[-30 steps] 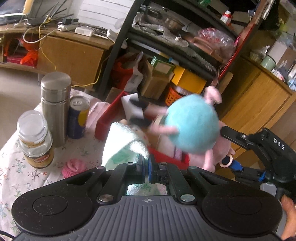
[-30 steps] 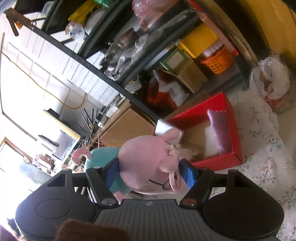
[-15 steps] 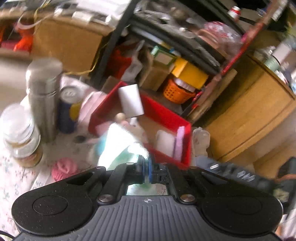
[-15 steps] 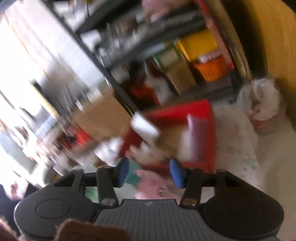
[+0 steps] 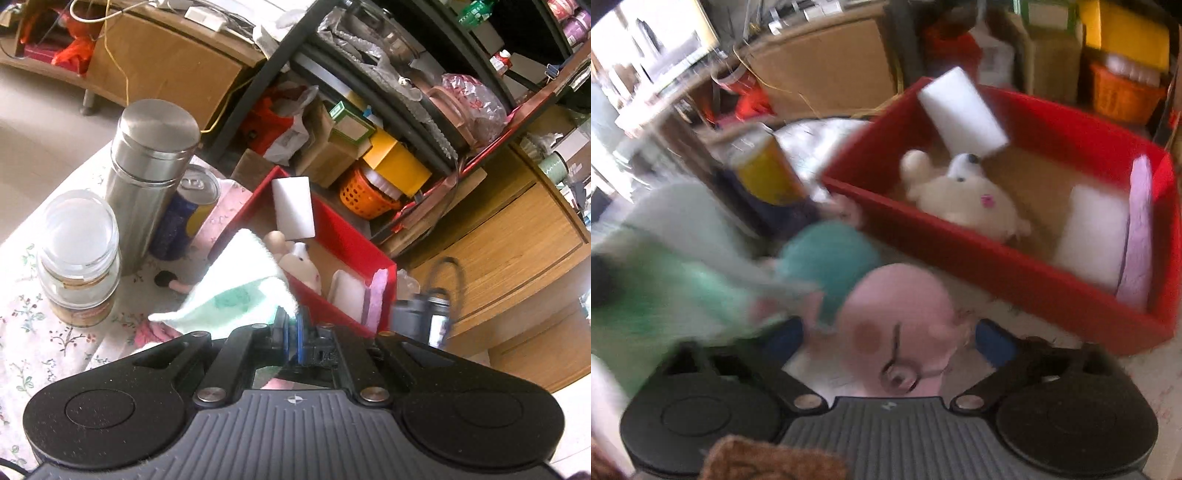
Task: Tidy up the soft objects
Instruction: 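Carry the pig plush and the towel with both grippers toward the red box, then open both grippers to drop the pig plush and towel into the box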
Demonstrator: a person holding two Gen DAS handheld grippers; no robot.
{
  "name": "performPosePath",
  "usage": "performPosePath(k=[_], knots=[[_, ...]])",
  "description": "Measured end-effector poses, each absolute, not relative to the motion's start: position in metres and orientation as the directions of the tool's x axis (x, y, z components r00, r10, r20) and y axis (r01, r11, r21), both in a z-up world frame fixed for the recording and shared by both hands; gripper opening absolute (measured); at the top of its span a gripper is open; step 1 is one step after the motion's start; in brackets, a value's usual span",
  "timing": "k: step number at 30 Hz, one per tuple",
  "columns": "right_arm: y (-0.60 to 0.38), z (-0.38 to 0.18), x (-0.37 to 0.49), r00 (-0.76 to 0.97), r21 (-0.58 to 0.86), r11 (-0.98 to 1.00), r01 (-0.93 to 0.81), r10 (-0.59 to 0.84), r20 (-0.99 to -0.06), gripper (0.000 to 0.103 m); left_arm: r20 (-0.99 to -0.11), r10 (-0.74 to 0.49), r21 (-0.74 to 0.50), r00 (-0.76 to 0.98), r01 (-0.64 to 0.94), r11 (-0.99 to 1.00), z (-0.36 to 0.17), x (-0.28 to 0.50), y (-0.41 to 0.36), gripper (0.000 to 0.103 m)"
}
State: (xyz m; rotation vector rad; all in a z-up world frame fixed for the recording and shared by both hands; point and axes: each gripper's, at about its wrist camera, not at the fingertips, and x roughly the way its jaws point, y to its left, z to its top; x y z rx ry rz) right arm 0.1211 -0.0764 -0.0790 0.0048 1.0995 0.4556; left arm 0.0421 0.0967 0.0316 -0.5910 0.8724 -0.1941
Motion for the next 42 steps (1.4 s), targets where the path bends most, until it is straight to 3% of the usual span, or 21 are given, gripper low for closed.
performPosePath(k=[1, 2, 3, 14, 23, 31, 42], knots=[[-0.075, -0.086, 0.121, 0.346, 0.261, 0.898, -0.354, 0.385, -0.855, 0.076, -0.663, -0.395, -0.562, 0.636, -0.073, 0.824, 0.031, 0.043, 0.096, 0.0], [-0.075, -0.089, 0.121, 0.338, 0.292, 0.893, -0.342, 0.406, -0.849, 0.067, -0.662, -0.398, -0.562, 0.635, -0.069, 0.824, 0.031, 0.044, 0.095, 0.0], [-0.075, -0.091, 0.119, 0.333, 0.316, 0.891, -0.326, 0.421, -0.844, 0.049, -0.661, -0.4, -0.564, 0.635, -0.069, 0.823, 0.032, 0.045, 0.094, 0.0], [-0.152, -0.055, 0.079, 0.437, 0.539, 0.826, -0.161, 0.55, -0.712, 0.047, -0.583, -0.455, -0.619, 0.673, -0.005, 0.786, 0.056, 0.043, 0.078, 0.0], [-0.232, -0.004, 0.058, 0.626, 0.57, 0.821, -0.001, 0.445, -0.64, 0.047, -0.465, -0.518, -0.677, 0.718, 0.088, 0.731, 0.085, 0.04, 0.063, 0.001], [-0.258, 0.015, 0.063, 0.709, 0.639, 0.768, 0.053, 0.421, -0.566, 0.047, -0.472, -0.5, -0.66, 0.726, 0.086, 0.747, 0.092, 0.064, 0.053, 0.001], [-0.265, 0.047, 0.082, 0.792, 0.62, 0.783, 0.049, 0.347, -0.502, 0.047, -0.438, -0.496, -0.647, 0.75, 0.121, 0.753, 0.107, 0.105, 0.036, 0.001]])
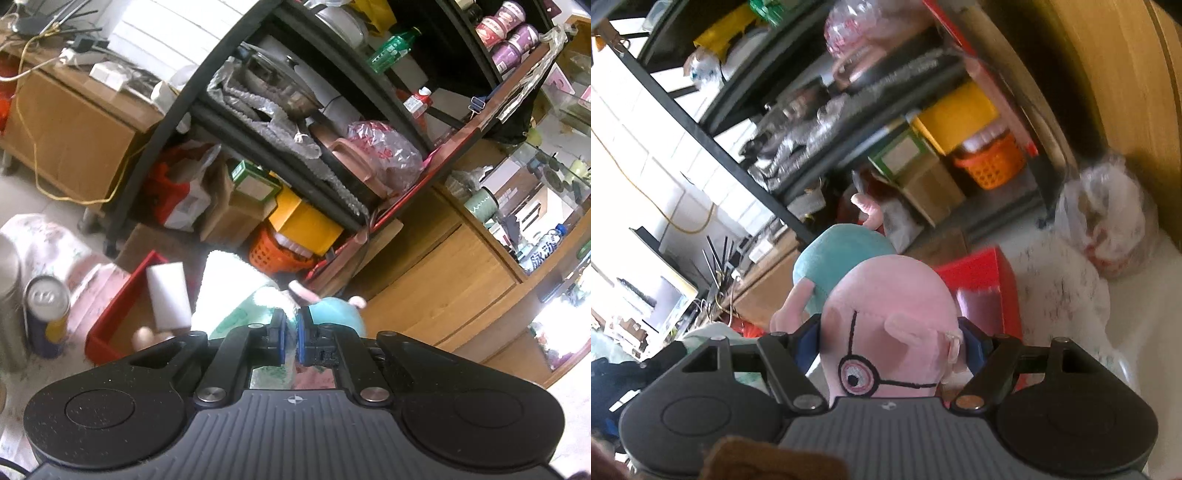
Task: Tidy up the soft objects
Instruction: 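Open both grippers to drop the pig plush and towel into the box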
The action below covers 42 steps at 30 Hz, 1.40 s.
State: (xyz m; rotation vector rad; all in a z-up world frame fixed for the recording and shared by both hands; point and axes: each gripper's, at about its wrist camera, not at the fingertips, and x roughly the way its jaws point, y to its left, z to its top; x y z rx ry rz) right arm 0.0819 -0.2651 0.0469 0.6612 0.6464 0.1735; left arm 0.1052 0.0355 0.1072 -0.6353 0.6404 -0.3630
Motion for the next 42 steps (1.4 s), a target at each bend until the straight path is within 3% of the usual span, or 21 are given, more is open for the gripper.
performPosePath(k=[12, 16, 20, 26, 33, 42], knots=[[-0.241, 0.043, 0.12, 0.796, 0.455, 0.889, 0.046, 0.243, -0.554, 0.047, -0.51, -0.443, -0.579, 0.737, 0.087, 0.811, 0.082, 0.162, 0.009, 0.004], [-0.238, 0.02, 0.136, 0.761, 0.481, 0.875, 0.061, 0.271, -0.59, 0.048, -0.552, -0.425, -0.562, 0.717, 0.057, 0.825, 0.062, 0.176, 0.005, 0.019], [-0.242, 0.007, 0.143, 0.754, 0.52, 0.849, 0.097, 0.277, -0.595, 0.053, -0.592, -0.39, -0.535, 0.705, 0.018, 0.845, 0.048, 0.183, 0.006, 0.051], [-0.243, 0.014, 0.136, 0.752, 0.523, 0.848, 0.083, 0.29, -0.591, 0.057, -0.598, -0.367, -0.529, 0.713, -0.007, 0.848, 0.054, 0.175, 0.016, 0.066], [-0.237, 0.03, 0.113, 0.736, 0.497, 0.865, 0.063, 0.296, -0.609, 0.059, -0.663, -0.336, -0.422, 0.669, 0.037, 0.906, 0.051, 0.138, 0.015, 0.07], [-0.205, 0.012, 0.056, 0.627, 0.365, 0.931, -0.003, 0.286, -0.725, 0.061, -0.785, -0.326, -0.334, 0.527, 0.083, 0.939, 0.014, 0.071, 0.019, 0.072]])
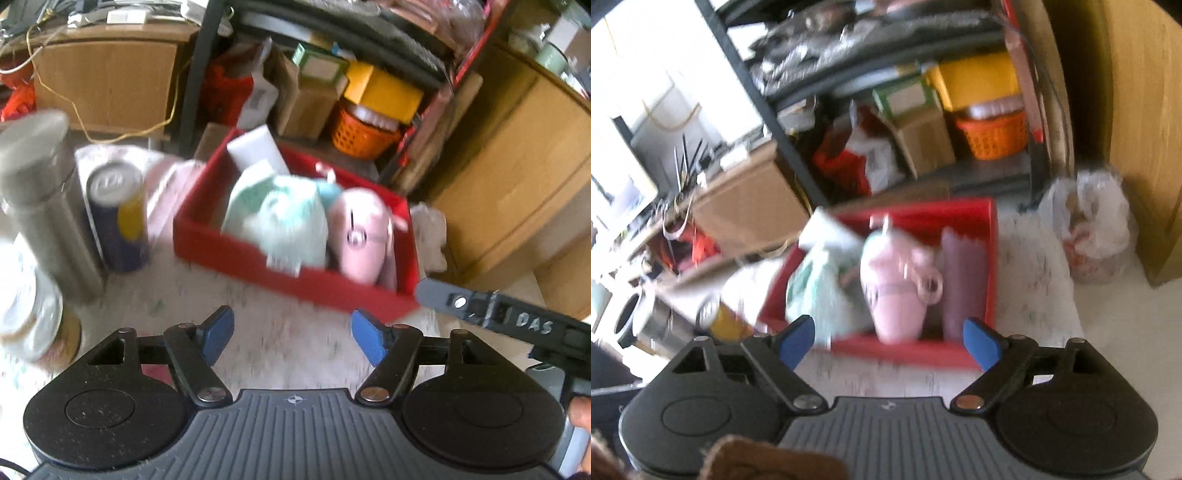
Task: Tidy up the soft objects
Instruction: 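Grasp the striped sock with the left gripper while the right gripper grasps a blue mask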
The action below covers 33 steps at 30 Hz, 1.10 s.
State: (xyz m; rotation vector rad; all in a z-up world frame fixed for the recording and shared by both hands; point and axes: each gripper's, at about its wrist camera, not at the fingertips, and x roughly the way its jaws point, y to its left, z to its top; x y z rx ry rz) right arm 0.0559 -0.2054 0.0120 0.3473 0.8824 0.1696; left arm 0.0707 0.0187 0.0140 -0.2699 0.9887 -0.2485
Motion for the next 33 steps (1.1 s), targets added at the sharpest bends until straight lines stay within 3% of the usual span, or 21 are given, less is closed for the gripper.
performPosePath(k=[9, 27, 33], knots=[[-0.202, -0.03, 0.014, 0.477, 0.25, 0.966, -0.065, 0.25, -0.843, 0.064, -0.9, -0.214, -0.167, 0.38, 0.152, 0.974, -0.037, 0.026, 0.021, 0.077], [-0.207, -0.091, 0.01, 0.333, 0.164, 0.984, -0.068, 0.177, -0.926, 0.066, -0.944, -0.172, -0.125, 0.28, 0.179, 0.976, -0.081, 0.011, 0.007, 0.079], [-0.204, -0.1, 0.012, 0.308, 0.153, 0.985, -0.082, 0.171, -0.936, 0.065, -0.957, -0.125, -0.082, 0.263, 0.168, 0.982, -0.09, 0.011, 0.005, 0.073]])
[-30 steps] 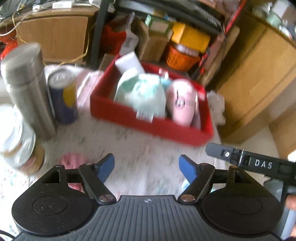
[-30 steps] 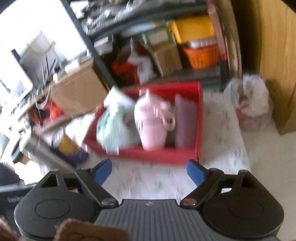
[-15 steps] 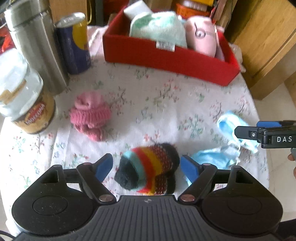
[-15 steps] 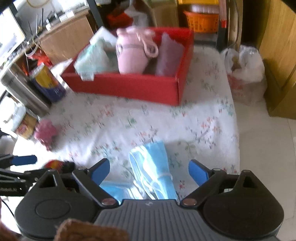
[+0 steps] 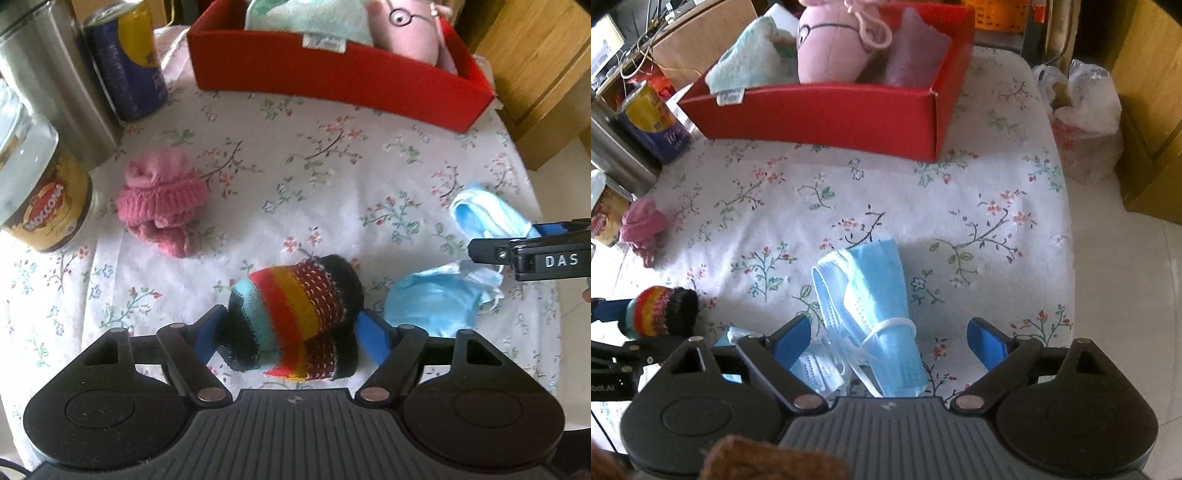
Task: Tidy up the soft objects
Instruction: 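Grasp the striped sock with the left gripper while the right gripper grasps a blue mask, then carry the striped sock and blue mask with both grippers toward the red box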
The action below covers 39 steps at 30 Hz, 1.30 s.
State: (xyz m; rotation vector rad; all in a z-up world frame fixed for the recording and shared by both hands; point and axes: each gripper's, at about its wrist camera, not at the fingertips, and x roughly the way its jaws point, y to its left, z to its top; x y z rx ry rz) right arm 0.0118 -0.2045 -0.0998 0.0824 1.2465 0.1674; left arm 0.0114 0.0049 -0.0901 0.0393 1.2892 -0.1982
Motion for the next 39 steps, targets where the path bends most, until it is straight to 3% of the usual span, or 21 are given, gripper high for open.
performPosePath(k=[4, 7, 10, 14, 15, 20, 28, 39], knots=[[-0.201, -0.102, 0.014, 0.309, 0.123, 0.988, -0.092, 0.145, -0.94, 0.064, -0.961, -0.1, -0.061, 0.258, 0.156, 0.986, -0.095, 0.011, 0.007, 0.07], [-0.199, -0.101, 0.014, 0.318, 0.089, 0.991, -0.102, 0.117, -0.941, 0.059, -0.958, -0.102, -0.06, 0.266, 0.164, 0.985, -0.093, 0.01, 0.003, 0.062], [-0.201, -0.099, 0.013, 0.333, 0.074, 0.992, -0.105, 0.105, -0.937, 0.048, -0.958, -0.11, -0.064, 0.265, 0.175, 0.982, -0.092, 0.009, 0.0, 0.055], [-0.211, -0.094, 0.016, 0.345, 0.1, 0.992, -0.079, 0.121, -0.931, 0.015, -0.957, -0.098, -0.044, 0.274, 0.195, 0.98, -0.091, 0.007, -0.004, 0.048], [-0.214, -0.094, 0.017, 0.343, 0.111, 0.992, -0.067, 0.128, -0.931, 0.012, -0.956, -0.095, -0.039, 0.277, 0.201, 0.979, -0.09, 0.006, -0.006, 0.048], [-0.211, -0.094, 0.015, 0.346, 0.088, 0.992, -0.094, 0.115, -0.931, 0.008, -0.952, -0.079, -0.013, 0.296, 0.218, 0.976, -0.086, 0.003, -0.011, 0.035], [-0.217, -0.08, 0.014, 0.366, 0.164, 0.983, -0.076, 0.181, -0.913, 0.0, -0.931, -0.053, 0.043, 0.361, 0.253, 0.967, -0.074, -0.003, -0.022, 0.02], [-0.225, -0.063, 0.016, 0.411, 0.271, 0.962, -0.041, 0.263, -0.873, 0.0, -0.899, -0.132, -0.052, 0.418, 0.198, 0.979, -0.046, 0.004, -0.008, 0.019]])
